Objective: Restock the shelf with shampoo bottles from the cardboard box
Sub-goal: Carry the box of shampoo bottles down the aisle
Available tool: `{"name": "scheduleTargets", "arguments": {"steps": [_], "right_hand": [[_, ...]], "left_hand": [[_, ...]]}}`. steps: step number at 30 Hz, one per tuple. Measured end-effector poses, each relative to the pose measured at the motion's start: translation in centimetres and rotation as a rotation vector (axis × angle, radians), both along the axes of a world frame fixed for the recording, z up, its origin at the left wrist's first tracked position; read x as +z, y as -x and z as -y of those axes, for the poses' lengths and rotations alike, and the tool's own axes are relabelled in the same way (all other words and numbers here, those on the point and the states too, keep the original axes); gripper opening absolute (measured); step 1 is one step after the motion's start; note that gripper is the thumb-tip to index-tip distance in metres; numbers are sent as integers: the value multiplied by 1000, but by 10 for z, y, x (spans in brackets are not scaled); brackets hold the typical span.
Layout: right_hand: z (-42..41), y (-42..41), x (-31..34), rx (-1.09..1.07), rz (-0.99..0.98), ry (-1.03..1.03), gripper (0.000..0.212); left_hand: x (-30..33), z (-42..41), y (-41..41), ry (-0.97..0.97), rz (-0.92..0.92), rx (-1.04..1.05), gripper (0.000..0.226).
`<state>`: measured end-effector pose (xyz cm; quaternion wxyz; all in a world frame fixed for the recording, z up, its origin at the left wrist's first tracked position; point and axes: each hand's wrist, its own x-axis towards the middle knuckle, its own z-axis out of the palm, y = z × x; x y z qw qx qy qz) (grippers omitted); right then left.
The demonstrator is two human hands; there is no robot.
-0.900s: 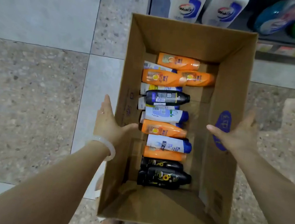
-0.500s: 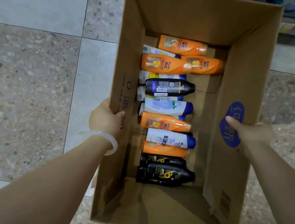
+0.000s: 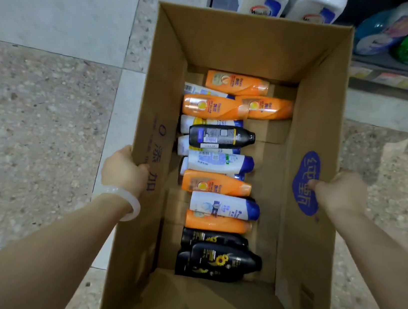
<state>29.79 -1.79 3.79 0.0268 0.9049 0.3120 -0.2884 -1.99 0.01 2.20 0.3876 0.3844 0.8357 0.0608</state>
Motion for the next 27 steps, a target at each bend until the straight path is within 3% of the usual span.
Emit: {"name": "scheduleTargets", "arguments": {"steps": [5,15,23,27], "right_hand": [[-4,36,69,84,14,47,41],[-71,149,255,215,7,-71,31],[-163,246,446,350,-27,-190,15],[-221,285,509,396,-44,-252,12]], "left_hand": [[73,13,37,-2,30,78,18],[270,-4,152,-94,27,225,16],[453,-61,256,-146,-92,190,14],[520,-122,300,-151,-198,170,7]]}}
